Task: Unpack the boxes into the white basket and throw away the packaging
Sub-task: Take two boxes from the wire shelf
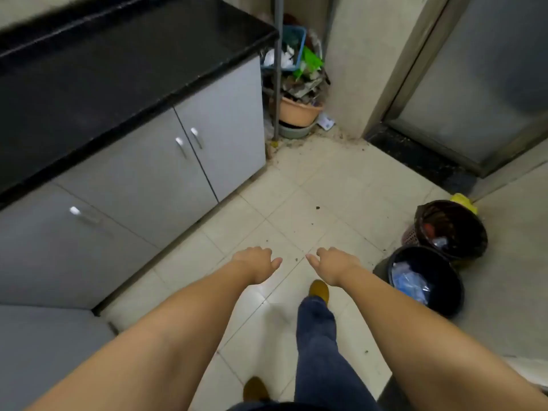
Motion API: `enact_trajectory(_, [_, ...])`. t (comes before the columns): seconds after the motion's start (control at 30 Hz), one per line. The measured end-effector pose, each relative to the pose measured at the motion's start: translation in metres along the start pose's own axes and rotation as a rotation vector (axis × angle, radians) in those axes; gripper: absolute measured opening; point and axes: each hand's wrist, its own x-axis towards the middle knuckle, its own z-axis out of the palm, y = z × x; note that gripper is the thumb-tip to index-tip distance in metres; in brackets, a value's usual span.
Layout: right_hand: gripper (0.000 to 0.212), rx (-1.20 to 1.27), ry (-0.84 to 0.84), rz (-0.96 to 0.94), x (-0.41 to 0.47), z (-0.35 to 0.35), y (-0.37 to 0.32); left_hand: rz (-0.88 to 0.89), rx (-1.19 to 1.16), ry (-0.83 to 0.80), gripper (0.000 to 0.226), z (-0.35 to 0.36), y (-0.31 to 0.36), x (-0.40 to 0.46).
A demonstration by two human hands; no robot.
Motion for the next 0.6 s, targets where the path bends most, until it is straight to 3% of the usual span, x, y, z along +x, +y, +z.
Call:
enact_trajectory(0.27, [0.053,-0.18,0.251,-0.087,0.101,-0.146,0.081,0.032,-0.006,0.279,0.054,-0.13,0.068,0.122])
enact_trajectory(0.6, [0.053,-0.216,0.313,-0.145,0.228,-0.283,0.099,-0.028,-0.046,0.363,0.052,-0.252,0.075,0.232])
